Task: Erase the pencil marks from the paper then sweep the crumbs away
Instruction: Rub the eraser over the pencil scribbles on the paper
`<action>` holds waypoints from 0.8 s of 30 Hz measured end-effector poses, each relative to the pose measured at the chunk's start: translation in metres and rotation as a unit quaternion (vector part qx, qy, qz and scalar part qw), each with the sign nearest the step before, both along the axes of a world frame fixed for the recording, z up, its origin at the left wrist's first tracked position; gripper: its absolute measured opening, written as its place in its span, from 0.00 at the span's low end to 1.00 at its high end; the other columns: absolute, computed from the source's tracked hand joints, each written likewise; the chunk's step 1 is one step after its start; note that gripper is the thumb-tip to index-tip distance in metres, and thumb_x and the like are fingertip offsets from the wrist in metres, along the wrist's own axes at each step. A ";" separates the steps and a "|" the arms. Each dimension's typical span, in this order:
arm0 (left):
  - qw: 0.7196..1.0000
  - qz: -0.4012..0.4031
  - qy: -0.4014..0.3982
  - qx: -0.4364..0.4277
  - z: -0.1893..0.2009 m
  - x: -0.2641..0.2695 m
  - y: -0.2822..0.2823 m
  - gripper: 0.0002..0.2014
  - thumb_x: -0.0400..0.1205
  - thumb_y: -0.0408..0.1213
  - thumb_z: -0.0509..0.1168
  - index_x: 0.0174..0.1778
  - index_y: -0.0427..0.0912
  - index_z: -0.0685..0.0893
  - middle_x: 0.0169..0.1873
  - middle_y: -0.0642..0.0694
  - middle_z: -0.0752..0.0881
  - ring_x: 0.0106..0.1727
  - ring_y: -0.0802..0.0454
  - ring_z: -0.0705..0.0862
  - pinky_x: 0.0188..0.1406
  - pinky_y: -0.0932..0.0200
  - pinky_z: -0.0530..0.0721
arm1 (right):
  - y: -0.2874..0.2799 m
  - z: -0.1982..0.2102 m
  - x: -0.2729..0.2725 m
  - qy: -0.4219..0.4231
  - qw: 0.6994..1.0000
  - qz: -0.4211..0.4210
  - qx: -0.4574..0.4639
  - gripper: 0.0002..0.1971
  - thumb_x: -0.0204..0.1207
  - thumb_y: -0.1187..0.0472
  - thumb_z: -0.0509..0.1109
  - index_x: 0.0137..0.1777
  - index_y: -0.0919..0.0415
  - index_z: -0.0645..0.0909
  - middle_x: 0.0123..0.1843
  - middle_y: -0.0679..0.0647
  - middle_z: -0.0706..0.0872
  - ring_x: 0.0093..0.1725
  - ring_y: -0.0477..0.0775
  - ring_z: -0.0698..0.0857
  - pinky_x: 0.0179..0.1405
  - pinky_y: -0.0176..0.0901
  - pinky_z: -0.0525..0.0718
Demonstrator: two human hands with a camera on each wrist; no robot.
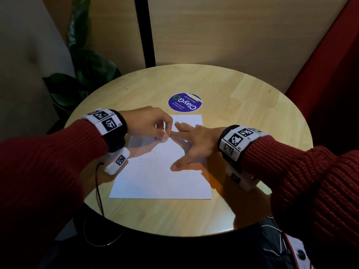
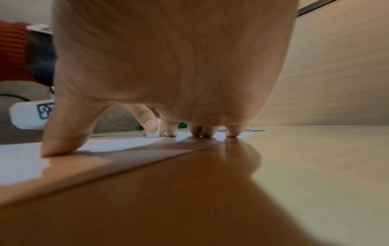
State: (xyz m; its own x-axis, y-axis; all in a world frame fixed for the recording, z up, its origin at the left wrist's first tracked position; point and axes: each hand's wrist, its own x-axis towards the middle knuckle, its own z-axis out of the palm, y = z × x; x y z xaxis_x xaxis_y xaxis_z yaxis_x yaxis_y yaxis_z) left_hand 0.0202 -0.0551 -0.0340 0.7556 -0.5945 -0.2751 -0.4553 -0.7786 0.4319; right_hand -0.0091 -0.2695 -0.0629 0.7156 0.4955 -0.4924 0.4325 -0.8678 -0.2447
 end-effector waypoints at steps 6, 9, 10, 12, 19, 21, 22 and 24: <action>0.993 -0.038 0.113 0.004 0.003 -0.004 0.003 0.02 0.87 0.37 0.76 0.49 0.44 0.92 0.39 0.42 0.94 0.39 0.54 0.87 0.46 0.59 0.83 | 0.001 -0.002 0.003 0.002 1.000 0.007 -0.008 0.61 0.57 0.14 0.70 0.86 0.21 0.38 0.93 0.46 0.31 0.92 0.53 0.32 0.90 0.69 0.41; 0.999 -0.004 0.035 0.001 0.001 -0.002 0.007 0.03 0.86 0.40 0.76 0.47 0.50 0.91 0.39 0.49 0.94 0.39 0.53 0.88 0.45 0.57 0.83 | 0.001 0.003 0.002 0.003 1.000 0.007 -0.012 0.62 0.61 0.16 0.72 0.88 0.25 0.35 0.93 0.47 0.31 0.91 0.51 0.31 0.90 0.66 0.37; 0.998 -0.022 0.065 0.003 0.001 -0.006 0.006 0.03 0.86 0.39 0.76 0.47 0.49 0.91 0.39 0.46 0.94 0.41 0.47 0.89 0.46 0.55 0.84 | 0.001 0.003 0.002 0.004 1.000 0.005 -0.012 0.62 0.61 0.16 0.72 0.88 0.25 0.36 0.93 0.47 0.31 0.91 0.51 0.31 0.90 0.66 0.38; 0.988 -0.056 0.143 0.009 0.004 -0.010 0.003 0.02 0.86 0.37 0.76 0.48 0.45 0.91 0.41 0.39 0.94 0.44 0.38 0.90 0.49 0.52 0.86 | 0.002 0.004 0.000 0.002 1.000 0.005 -0.008 0.62 0.61 0.17 0.73 0.88 0.25 0.38 0.93 0.47 0.32 0.91 0.51 0.31 0.90 0.66 0.38; 0.993 -0.032 0.110 -0.008 -0.005 -0.006 0.006 0.03 0.86 0.37 0.75 0.47 0.47 0.90 0.42 0.40 0.94 0.46 0.35 0.90 0.53 0.42 0.88 | 0.001 -0.001 0.003 0.007 1.000 -0.006 -0.014 0.64 0.54 0.14 0.73 0.85 0.20 0.37 0.93 0.43 0.31 0.92 0.55 0.32 0.90 0.70 0.41; 0.986 -0.050 0.160 0.001 0.001 -0.010 0.005 0.03 0.86 0.37 0.76 0.48 0.44 0.90 0.42 0.38 0.94 0.44 0.36 0.90 0.53 0.44 0.88 | 0.002 -0.001 0.003 0.006 1.000 -0.001 -0.013 0.63 0.54 0.14 0.73 0.86 0.20 0.38 0.93 0.44 0.32 0.92 0.55 0.32 0.90 0.70 0.41; 0.991 -0.034 0.130 0.007 0.001 -0.007 0.007 0.03 0.86 0.38 0.76 0.47 0.46 0.91 0.40 0.43 0.95 0.42 0.44 0.90 0.52 0.47 0.87 | 0.003 0.000 0.002 0.006 1.000 0.001 -0.014 0.64 0.56 0.15 0.73 0.87 0.22 0.38 0.93 0.45 0.32 0.92 0.54 0.32 0.90 0.69 0.40; 0.999 0.014 0.029 0.003 0.000 -0.002 0.009 0.04 0.86 0.39 0.75 0.46 0.51 0.91 0.38 0.51 0.95 0.40 0.55 0.90 0.51 0.51 0.86 | 0.002 0.001 0.003 0.001 1.000 0.003 -0.015 0.64 0.59 0.16 0.73 0.88 0.26 0.36 0.93 0.45 0.31 0.91 0.53 0.31 0.90 0.67 0.39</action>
